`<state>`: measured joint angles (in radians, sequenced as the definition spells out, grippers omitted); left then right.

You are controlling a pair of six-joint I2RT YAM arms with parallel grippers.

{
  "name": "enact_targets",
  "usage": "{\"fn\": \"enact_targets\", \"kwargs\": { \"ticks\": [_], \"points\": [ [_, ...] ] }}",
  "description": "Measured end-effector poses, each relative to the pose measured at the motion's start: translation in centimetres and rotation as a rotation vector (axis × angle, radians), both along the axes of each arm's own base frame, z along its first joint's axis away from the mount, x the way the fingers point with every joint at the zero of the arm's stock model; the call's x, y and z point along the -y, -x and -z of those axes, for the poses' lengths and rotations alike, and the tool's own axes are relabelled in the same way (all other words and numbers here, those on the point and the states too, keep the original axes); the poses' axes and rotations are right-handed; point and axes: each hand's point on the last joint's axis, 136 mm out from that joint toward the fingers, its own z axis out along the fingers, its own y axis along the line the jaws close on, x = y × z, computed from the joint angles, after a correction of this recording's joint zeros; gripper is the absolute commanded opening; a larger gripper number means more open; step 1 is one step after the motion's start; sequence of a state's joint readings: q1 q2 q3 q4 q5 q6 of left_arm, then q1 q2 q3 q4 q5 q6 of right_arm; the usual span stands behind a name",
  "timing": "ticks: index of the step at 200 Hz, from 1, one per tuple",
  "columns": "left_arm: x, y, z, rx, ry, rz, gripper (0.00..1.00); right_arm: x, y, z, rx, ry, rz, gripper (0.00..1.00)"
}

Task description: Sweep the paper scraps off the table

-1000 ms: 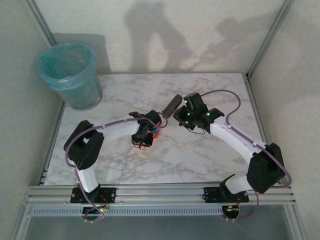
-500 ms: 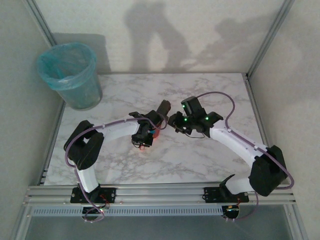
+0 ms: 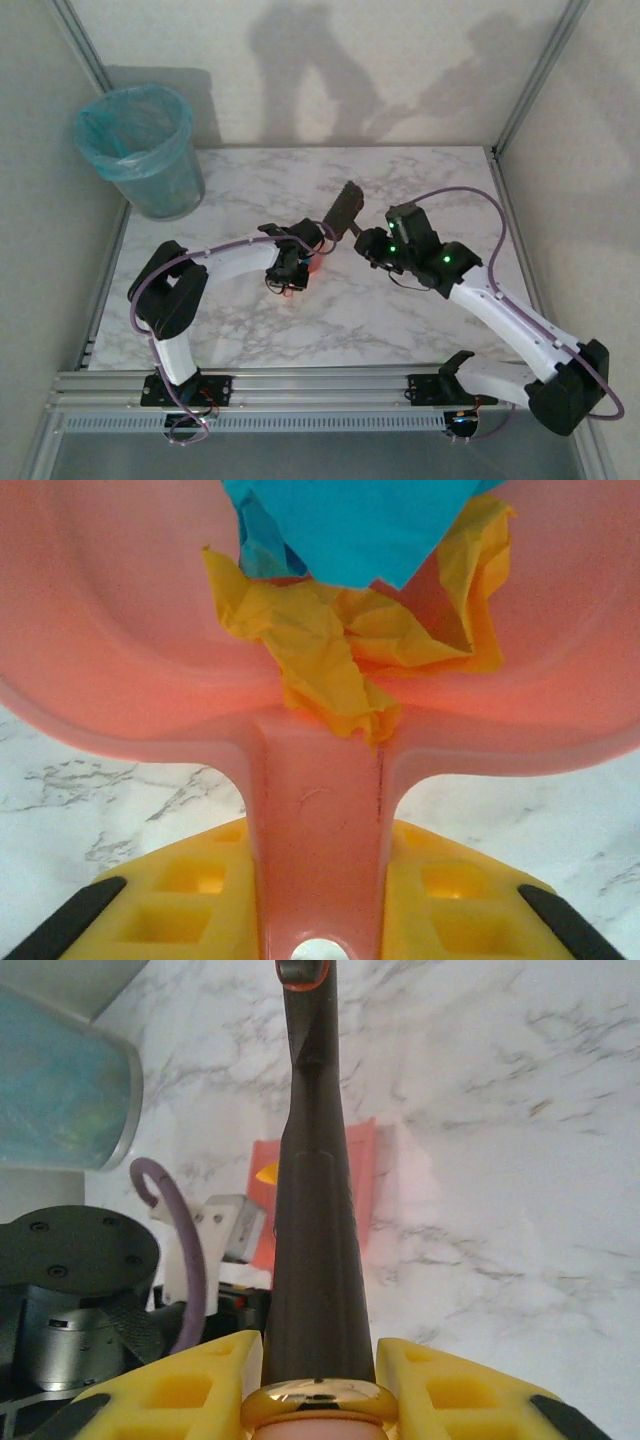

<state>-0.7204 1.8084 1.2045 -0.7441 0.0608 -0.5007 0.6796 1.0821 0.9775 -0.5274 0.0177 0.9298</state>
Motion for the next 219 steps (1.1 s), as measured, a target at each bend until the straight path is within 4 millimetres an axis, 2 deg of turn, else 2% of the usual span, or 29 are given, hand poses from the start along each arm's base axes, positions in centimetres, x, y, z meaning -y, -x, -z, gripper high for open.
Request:
{"fn": "enact_targets", "kwargs": {
  "ticks": [21, 59, 78, 109, 136, 172, 203, 219],
  "points": [
    [0.3, -0.1, -0.1, 0.009, 0.009, 0.004, 0.00, 2.6, 0.6, -0.5, 0.072, 0.022, 0.075, 0.00],
    [1.1, -0.1, -0.5, 0.020, 0.021, 0.008, 0.00, 9.0, 1.7, -1.9, 0.251, 0.065, 0.283, 0.00],
    [1.5, -0.2, -1.1, 0.032, 0.034, 0.003, 0.00, 11.3, 2.5, -1.0, 0.294, 0.083, 0.355, 0.00],
    [2.1, -0.5, -2.3, 0.054, 0.058, -0.006, 0.00, 13.4, 3.4, 2.7, 0.307, 0.130, 0.409, 0.00],
    [2.7, -0.9, -4.0, 0.081, 0.086, -0.016, 0.00, 13.5, 3.4, 4.7, 0.309, 0.142, 0.401, 0.00],
    [3.0, -1.4, -7.2, 0.126, 0.129, -0.043, 0.00, 11.3, 2.5, 5.2, 0.327, 0.104, 0.328, 0.00],
    [3.4, -2.4, -10.9, 0.176, 0.151, -0.073, 0.00, 8.7, 1.8, 6.5, 0.290, 0.094, 0.225, 0.00],
    [3.6, -3.3, -14.1, 0.217, 0.169, -0.087, 0.00, 7.6, 1.7, 7.3, 0.262, 0.094, 0.176, 0.00]
  ]
}}
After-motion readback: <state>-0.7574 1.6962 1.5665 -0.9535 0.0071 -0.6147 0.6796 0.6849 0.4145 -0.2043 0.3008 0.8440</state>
